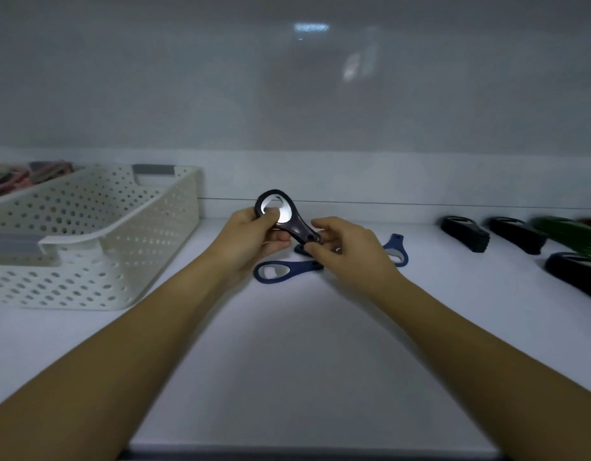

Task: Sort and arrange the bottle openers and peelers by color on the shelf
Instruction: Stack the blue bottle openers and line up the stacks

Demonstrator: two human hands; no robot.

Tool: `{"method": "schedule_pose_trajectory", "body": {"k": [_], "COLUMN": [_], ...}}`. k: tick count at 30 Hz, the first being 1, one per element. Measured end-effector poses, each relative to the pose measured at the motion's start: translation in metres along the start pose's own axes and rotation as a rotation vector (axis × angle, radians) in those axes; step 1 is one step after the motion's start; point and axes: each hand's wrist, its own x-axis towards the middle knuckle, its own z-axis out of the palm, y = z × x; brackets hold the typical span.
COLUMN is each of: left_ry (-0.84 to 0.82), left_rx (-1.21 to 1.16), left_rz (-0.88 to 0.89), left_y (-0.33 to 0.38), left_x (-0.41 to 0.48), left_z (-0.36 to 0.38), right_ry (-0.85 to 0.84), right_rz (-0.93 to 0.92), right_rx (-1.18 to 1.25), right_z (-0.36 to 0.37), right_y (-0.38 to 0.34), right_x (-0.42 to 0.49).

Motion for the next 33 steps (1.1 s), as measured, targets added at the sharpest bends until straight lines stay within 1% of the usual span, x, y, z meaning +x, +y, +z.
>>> {"method": "schedule_pose_trajectory", "body": {"k": [3,6,9,13,17,19,23,25,28,30,33], "left_ry": [0.012,0.013,0.028,0.044,0.071,0.064,0.031,0.027,0.033,0.004,-0.095], "left_rx": [-0.088,-0.127,-0.091,-0.124,-0.137,-0.134,-0.136,-0.079,0.185,0.348,0.415], "left_rz": [-0.087,-0.134,-0.114,-0.083,-0.091,-0.111,-0.142,-0.143,-0.114,-0.064,0.009], "left_y": [0.0,-0.001,0.002,0.003,0.001,0.0,0.005,0.01,0.015,0.017,0.016], "left_x": [-0.002,-0.003,-0.003,-0.003,-0.002,-0.003,-0.005,-0.004,0.003,0.011,0.022], "left_z": [0.001,0.003,0.003,0.005,0.005,0.006,0.011,0.017,0.034,0.051,0.091], "right_ry": [0.037,0.06,0.098,0.131,0.087,0.061,0.047,0.067,0.133,0.172,0.256], "right_rz": [-0.08,-0.093,-0.077,-0.077,-0.143,-0.13,-0.082,-0.088,-0.064,0.009,0.182], "right_rx": [-0.086,-0.122,-0.113,-0.159,-0.321,-0.375,-0.394,-0.408,-0.411,-0.435,-0.445], "right_z": [0.004,0.005,0.003,0.003,0.003,0.003,-0.006,-0.016,-0.044,-0.068,-0.108], "right_y": [-0.003,-0.004,-0.004,-0.004,-0.004,-0.005,-0.006,-0.006,0.007,0.026,0.054], "right_x": [-0.002,-0.002,-0.001,-0.001,0.001,0.002,0.004,0.006,0.002,-0.006,-0.016]}}
